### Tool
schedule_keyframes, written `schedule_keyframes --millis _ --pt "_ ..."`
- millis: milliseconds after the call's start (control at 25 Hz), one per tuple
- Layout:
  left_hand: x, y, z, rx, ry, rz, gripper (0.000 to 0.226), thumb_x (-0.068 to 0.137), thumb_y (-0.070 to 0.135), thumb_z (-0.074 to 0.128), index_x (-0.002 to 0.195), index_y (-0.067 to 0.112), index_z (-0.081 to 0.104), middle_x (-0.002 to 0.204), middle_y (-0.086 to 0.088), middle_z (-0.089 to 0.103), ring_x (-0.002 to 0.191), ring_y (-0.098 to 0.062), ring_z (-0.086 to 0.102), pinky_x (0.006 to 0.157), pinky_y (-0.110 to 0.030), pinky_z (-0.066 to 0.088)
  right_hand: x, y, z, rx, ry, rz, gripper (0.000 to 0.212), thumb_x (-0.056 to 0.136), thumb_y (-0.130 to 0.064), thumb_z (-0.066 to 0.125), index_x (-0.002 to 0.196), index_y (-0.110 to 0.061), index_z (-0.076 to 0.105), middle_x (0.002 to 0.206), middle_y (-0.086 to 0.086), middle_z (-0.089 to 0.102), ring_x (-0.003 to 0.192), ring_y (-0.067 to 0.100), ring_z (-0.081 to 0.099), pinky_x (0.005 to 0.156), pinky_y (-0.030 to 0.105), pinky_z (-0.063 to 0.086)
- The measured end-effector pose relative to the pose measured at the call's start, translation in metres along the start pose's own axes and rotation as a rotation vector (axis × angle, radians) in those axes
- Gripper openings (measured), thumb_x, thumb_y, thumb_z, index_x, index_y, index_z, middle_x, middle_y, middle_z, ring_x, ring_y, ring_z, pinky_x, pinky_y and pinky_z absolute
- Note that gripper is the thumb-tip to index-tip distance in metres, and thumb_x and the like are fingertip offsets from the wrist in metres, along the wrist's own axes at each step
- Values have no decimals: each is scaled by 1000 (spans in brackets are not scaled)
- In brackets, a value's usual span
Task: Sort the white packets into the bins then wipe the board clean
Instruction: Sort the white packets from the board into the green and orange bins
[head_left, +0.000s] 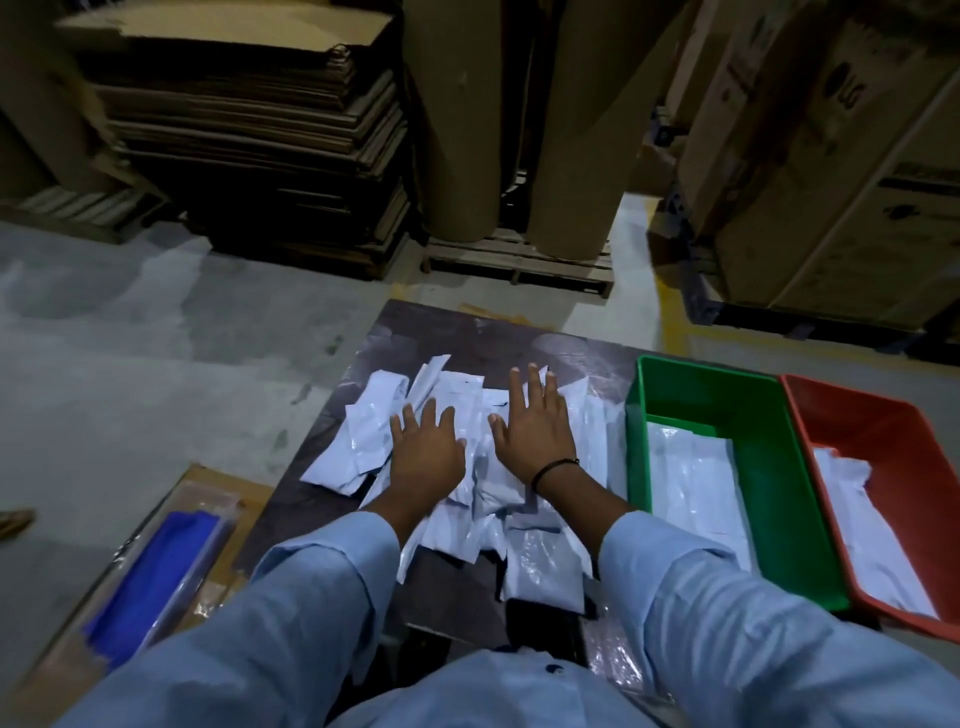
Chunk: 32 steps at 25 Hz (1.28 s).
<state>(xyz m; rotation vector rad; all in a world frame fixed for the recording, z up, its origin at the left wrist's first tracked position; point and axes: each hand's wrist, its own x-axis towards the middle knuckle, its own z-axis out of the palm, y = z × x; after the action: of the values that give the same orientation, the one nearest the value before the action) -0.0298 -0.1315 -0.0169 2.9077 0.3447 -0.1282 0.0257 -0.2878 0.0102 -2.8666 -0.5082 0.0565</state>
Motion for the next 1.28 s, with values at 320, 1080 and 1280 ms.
schedule_keyframes --millis 320,1080,1280 --pt "6 -38 17 -11 -69 98 71 102 59 32 161 23 15 170 -10 5 155 -39 8 124 -55 4 -9 -2 42 -124 -163 132 96 87 -77 25 155 -19 -11 160 17 -22 148 41 -18 120 56 -6" --pt "32 -32 43 -19 -166 177 66 105 52 31 162 31 6 170 -4 -7 153 -46 -2 119 -65 16 -47 29 64 -102 16 65 74 90 -20 52 156 -22 19 163 16 11 149 40 8 120 54 10" --pt "38 -30 38 46 -57 221 61 105 34 37 162 27 16 171 -8 2 154 -42 8 122 -60 18 -44 31 61 -49 8 60 72 91 -8 47 156 -24 18 164 13 9 151 37 3 122 51 6"
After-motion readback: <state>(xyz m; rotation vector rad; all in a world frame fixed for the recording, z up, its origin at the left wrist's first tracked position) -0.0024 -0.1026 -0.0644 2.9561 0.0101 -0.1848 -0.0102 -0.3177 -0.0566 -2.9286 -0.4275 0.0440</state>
